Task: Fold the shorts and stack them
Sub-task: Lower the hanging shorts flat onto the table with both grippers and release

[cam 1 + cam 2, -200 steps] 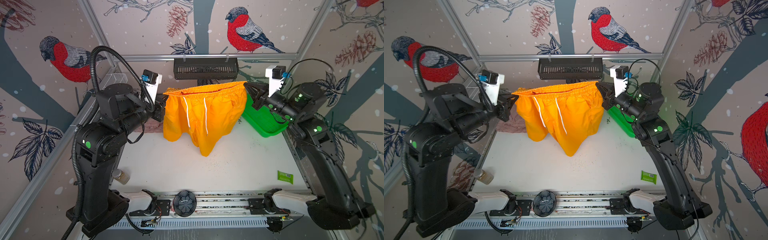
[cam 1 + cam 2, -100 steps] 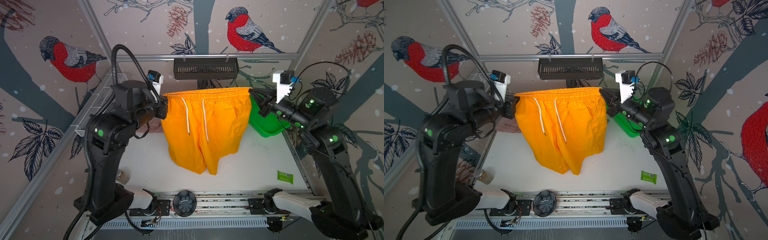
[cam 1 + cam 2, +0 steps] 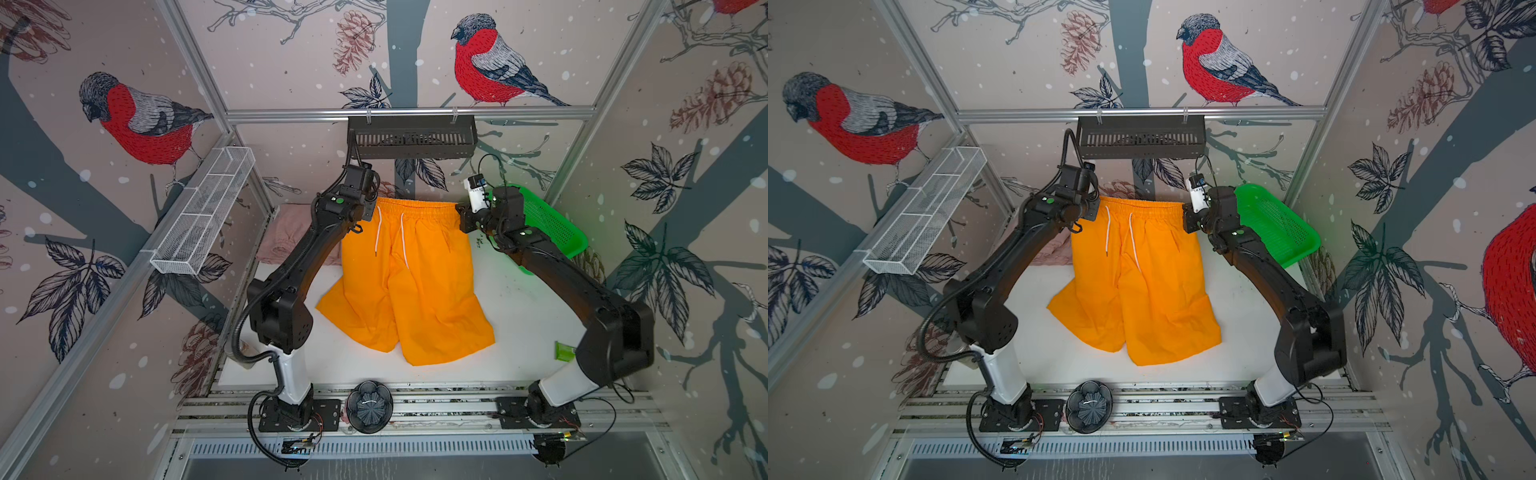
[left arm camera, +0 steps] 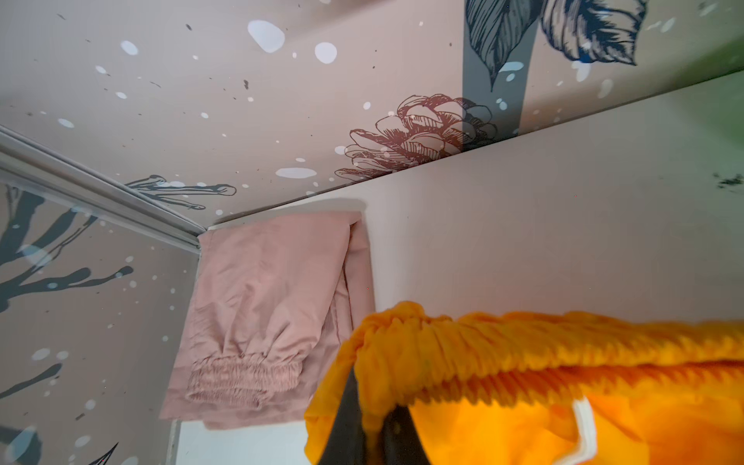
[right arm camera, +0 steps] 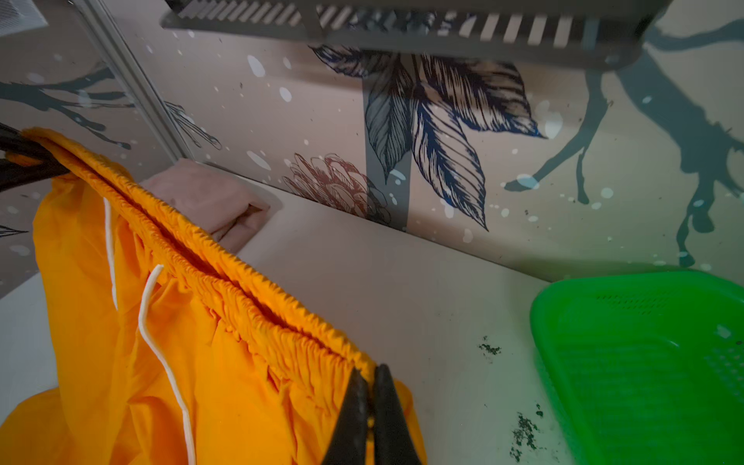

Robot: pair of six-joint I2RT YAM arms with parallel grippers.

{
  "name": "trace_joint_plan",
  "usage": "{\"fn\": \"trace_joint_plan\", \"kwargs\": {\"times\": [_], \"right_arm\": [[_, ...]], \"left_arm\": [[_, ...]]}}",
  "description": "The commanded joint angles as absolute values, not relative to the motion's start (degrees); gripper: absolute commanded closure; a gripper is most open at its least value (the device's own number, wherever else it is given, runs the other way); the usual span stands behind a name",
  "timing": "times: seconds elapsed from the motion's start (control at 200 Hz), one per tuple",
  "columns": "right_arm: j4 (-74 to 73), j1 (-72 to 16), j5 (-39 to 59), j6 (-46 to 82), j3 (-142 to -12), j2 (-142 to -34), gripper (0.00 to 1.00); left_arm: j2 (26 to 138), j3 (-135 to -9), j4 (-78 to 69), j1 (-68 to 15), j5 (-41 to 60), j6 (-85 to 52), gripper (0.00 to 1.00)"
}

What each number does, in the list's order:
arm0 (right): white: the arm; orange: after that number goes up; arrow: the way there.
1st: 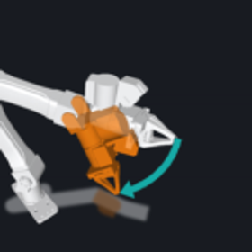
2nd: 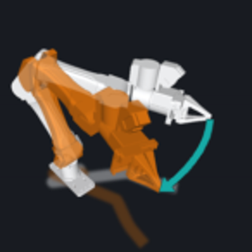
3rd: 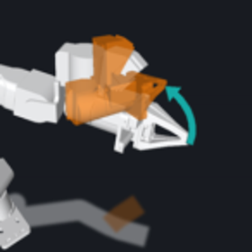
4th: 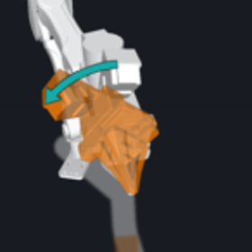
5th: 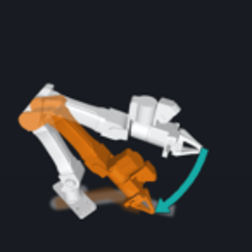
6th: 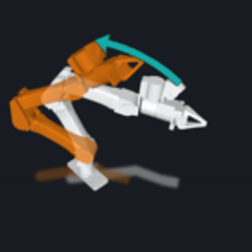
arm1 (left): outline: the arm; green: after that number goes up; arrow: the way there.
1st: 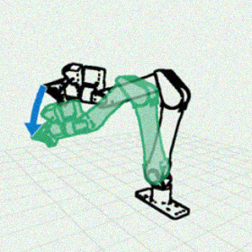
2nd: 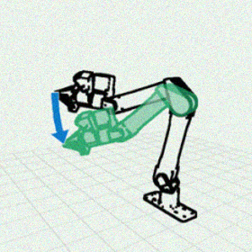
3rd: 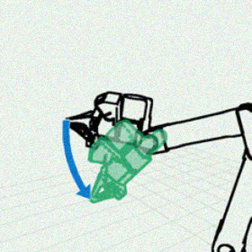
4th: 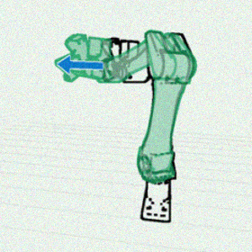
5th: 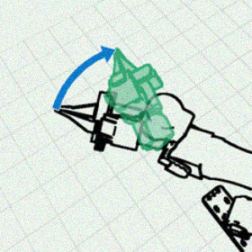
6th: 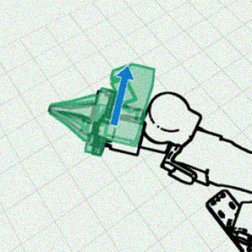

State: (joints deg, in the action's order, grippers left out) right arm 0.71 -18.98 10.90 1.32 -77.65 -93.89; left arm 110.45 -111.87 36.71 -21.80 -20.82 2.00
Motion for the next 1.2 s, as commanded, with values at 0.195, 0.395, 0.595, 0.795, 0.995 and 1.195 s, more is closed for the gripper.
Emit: {"fn": "trace_joint_plan", "kwargs": {"times": [0.195,0.395,0.595,0.795,0.995,1.195], "right_arm": [[-17.1,-17.1,11.3,5.0,-86.1,-115.6,1.00],[-15.3,-17.0,14.3,6.4,-98.3,-127.2,0.72],[-12.7,-16.4,16.9,7.5,-99.6,-125.3,0.47],[2.1,-16.0,15.0,6.6,-88.4,-110.5,0.31],[19.2,-12.0,-1.3,5.6,-77.2,-97.1,0.23],[20.9,-7.4,-7.6,4.7,-71.2,-92.9,0.21]], "left_arm": [[127.0,-117.5,20.5,-18.3,-20.6,1.9,1.00],[133.3,-123.9,23.3,-17.2,-19.0,1.8,0.16],[131.4,-126.2,30.0,-17.2,-16.3,-0.2,0.02],[119.0,-111.7,41.3,-17.3,-7.1,-11.9,0.02],[96.3,-77.8,30.4,-17.2,1.8,-18.1,0.02],[83.1,-58.3,25.2,-17.2,-0.5,-24.1,0.02]]}}
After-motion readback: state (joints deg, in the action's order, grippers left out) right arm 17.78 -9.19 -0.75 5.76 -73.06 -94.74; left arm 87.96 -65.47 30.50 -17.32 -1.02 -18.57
